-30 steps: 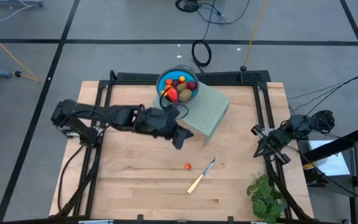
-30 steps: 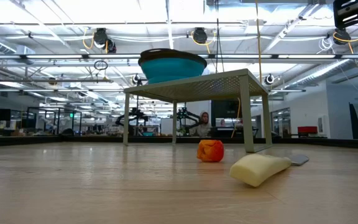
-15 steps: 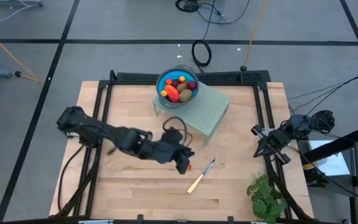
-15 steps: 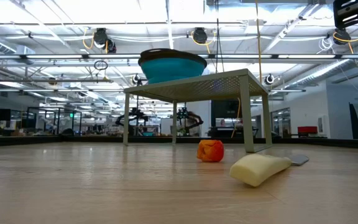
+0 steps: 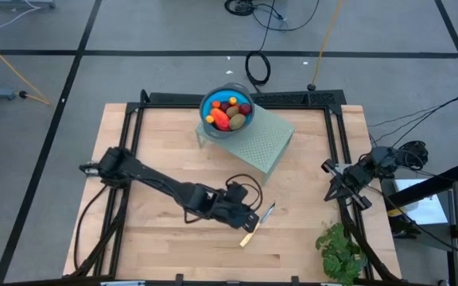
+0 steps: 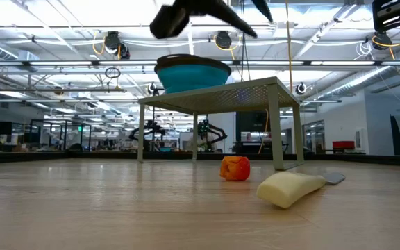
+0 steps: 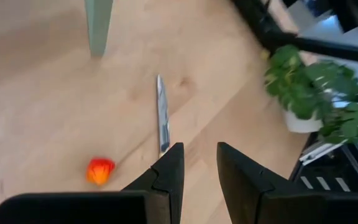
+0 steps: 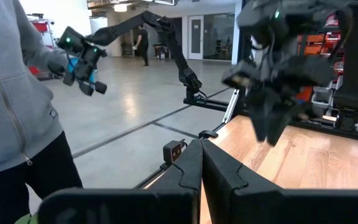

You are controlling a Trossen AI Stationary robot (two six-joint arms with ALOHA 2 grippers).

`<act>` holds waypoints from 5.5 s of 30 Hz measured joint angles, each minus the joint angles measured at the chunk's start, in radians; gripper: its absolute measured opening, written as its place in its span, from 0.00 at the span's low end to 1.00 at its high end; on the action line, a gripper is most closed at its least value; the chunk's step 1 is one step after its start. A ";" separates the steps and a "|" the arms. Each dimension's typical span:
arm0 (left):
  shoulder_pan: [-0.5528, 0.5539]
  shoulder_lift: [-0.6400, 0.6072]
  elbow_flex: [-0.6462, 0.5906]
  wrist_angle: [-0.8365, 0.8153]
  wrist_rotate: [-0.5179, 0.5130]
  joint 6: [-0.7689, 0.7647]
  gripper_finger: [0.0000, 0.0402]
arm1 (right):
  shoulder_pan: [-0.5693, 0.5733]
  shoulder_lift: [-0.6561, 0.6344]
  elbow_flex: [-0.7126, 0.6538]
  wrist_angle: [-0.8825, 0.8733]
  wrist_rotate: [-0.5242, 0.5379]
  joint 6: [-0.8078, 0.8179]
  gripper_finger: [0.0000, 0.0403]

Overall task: Pick & Place Fruit
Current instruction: Put the peach into the blue strainer bowl on the shelf

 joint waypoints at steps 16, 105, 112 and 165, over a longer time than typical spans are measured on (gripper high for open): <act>0.001 0.070 -0.001 -0.084 0.027 -0.107 0.23 | 0.000 0.000 0.000 -0.050 0.000 0.000 0.00; 0.085 0.170 0.000 -0.174 0.198 0.284 0.66 | 0.000 -0.001 -0.237 0.249 0.290 -0.191 0.00; 0.080 0.170 0.000 -0.164 0.180 0.360 0.66 | 0.000 -0.001 -0.237 0.249 0.290 -0.191 0.00; 0.082 0.223 0.000 -0.137 0.199 0.300 0.19 | 0.000 0.000 -0.238 0.241 0.290 -0.190 0.00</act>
